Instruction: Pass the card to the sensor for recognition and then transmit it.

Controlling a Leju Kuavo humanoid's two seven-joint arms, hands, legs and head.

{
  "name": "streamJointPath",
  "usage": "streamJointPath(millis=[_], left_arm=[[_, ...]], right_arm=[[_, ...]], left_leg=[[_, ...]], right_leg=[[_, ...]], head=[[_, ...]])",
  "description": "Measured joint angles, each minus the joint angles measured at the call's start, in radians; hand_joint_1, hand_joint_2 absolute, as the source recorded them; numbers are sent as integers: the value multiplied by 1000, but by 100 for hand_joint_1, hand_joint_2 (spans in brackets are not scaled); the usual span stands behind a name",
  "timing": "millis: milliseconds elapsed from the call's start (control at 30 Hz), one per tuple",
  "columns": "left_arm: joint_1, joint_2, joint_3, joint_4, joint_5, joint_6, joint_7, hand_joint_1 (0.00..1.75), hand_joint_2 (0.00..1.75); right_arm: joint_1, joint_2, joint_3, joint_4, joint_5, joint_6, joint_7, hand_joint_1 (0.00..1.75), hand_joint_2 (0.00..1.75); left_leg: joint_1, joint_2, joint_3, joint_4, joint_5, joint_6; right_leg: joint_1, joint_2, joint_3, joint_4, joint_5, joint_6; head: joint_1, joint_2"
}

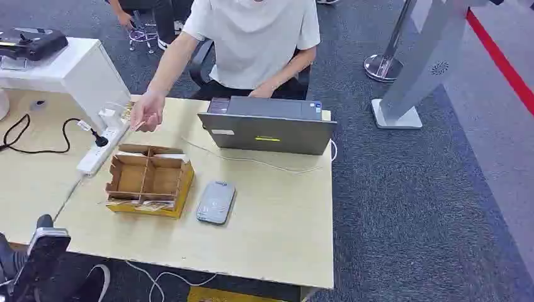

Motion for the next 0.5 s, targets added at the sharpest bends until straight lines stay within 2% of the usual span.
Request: streamJointPath(millis=[133,167,500], left_arm=[[-25,56,-24,0,-115,0,74,0,0],[-31,68,-29,0,-148,0,95,0,175],[-107,188,-68,8,-456,-4,291,0,175]], right_arm=[[-3,0,14,0,-5,5,7,0,0],[-4,0,17,0,-6,7,8,0,0],[-12,0,54,1,-27,16,18,0,0]], left_leg=[[0,0,0,0,0,0],[0,0,0,0,0,0],[0,0,0,0,0,-1]], right_leg=[[0,0,0,0,0,0],[0,0,0,0,0,0],[0,1,-1,0,0,0]], head=[[0,0],[0,0],[0,0]])
